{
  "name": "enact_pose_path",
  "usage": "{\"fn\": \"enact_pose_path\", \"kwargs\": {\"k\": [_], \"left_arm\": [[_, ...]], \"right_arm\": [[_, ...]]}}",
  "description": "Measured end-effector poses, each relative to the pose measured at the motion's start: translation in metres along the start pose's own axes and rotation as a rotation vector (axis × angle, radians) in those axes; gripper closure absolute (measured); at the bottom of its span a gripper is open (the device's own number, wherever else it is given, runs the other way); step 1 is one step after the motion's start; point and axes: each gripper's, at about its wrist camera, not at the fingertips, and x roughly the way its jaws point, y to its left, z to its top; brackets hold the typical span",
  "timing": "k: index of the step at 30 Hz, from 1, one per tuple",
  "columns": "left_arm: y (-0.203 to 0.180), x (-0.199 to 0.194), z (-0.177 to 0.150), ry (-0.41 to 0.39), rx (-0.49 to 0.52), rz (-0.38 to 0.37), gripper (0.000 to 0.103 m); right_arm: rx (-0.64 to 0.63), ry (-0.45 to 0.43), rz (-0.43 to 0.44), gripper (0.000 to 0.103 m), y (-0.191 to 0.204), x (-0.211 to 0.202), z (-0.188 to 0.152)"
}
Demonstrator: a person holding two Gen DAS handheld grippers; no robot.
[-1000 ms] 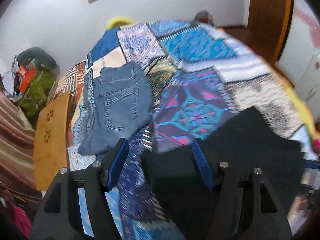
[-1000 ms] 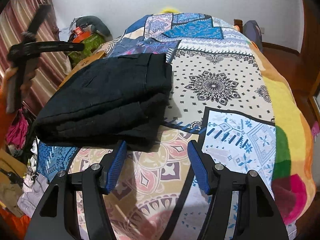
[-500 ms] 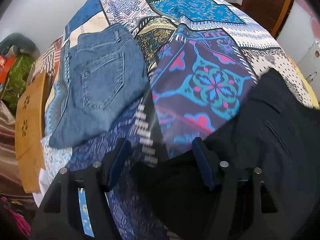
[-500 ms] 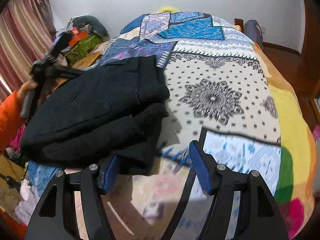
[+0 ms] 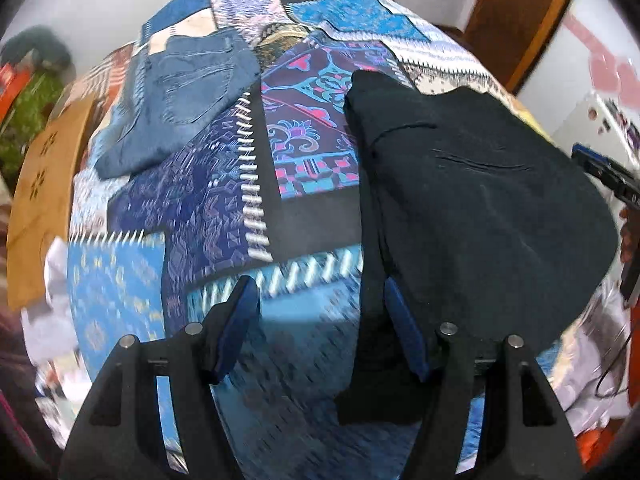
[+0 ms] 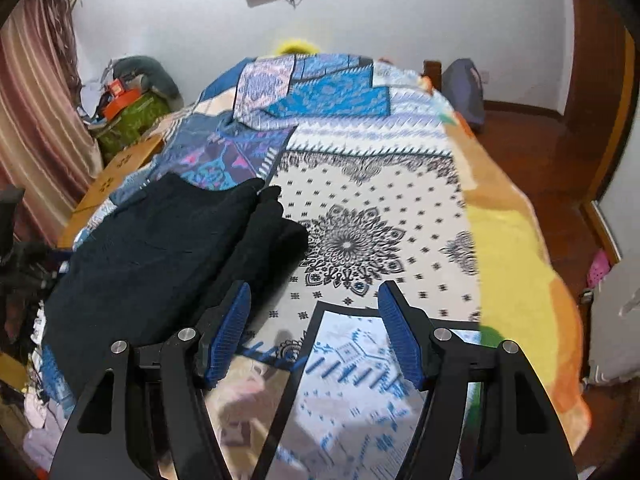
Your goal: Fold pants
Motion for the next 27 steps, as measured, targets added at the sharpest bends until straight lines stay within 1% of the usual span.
{"fn": "enact_pose_path", "kwargs": {"k": [2, 4, 7, 9, 10, 12, 14, 15, 16, 18, 19, 20, 22, 24, 27], "left_arm": [[-0.001, -0.014, 0.002, -0.046, -0.026, 0.010, 0.037], [-0.001, -0.030, 0.011, -0.103, -0.040, 0.016, 0.037], [-0.005, -0.044, 0.037, -0.153, -0.031, -0.006, 0.037], [-0.009, -0.045, 0.056, -0.172, -0.011, -0.022, 0.037], [-0.015, -0.041, 0.069, -0.175, 0.005, -0.034, 0.037], [-0.020, -0.029, 0.083, -0.158, 0.022, -0.055, 0.037], [-0.027, -0.008, 0.099, -0.113, 0.046, -0.095, 0.038], [-0.029, 0.002, 0.104, -0.093, 0.053, -0.103, 0.040], [-0.031, 0.018, 0.110, -0.060, 0.060, -0.105, 0.046], [-0.032, 0.042, 0.114, -0.008, 0.061, -0.113, 0.053], [-0.031, 0.055, 0.116, 0.018, 0.055, -0.133, 0.054], [-0.029, 0.062, 0.117, 0.021, 0.047, -0.142, 0.054], [-0.028, 0.067, 0.122, -0.006, 0.042, -0.155, 0.058], [-0.029, 0.067, 0.123, -0.032, 0.042, -0.152, 0.060], [-0.031, 0.073, 0.122, -0.068, 0.042, -0.133, 0.060]], "right_arm": [[-0.008, -0.020, 0.008, 0.041, 0.002, -0.012, 0.000], [-0.014, -0.031, 0.027, 0.041, 0.008, -0.017, 0.004], [-0.030, -0.046, 0.064, 0.041, 0.017, -0.020, 0.010], [-0.040, -0.055, 0.085, 0.041, 0.024, -0.016, 0.015], [-0.045, -0.062, 0.097, 0.041, 0.028, -0.013, 0.018], [-0.046, -0.062, 0.124, 0.041, 0.034, -0.001, 0.023], [-0.032, -0.046, 0.160, 0.041, 0.036, 0.015, 0.028], [-0.025, -0.029, 0.172, 0.041, 0.037, 0.026, 0.031], [-0.018, -0.015, 0.175, 0.043, 0.036, 0.033, 0.032], [0.001, 0.039, 0.179, 0.056, 0.035, 0.059, 0.035], [0.010, 0.067, 0.183, 0.060, 0.033, 0.069, 0.035], [0.016, 0.088, 0.183, 0.063, 0.033, 0.077, 0.034], [0.000, 0.096, 0.182, 0.068, 0.032, 0.086, 0.033], [-0.042, 0.066, 0.163, 0.075, 0.034, 0.085, 0.032], [-0.037, 0.037, 0.137, 0.077, 0.029, 0.083, 0.031]]}}
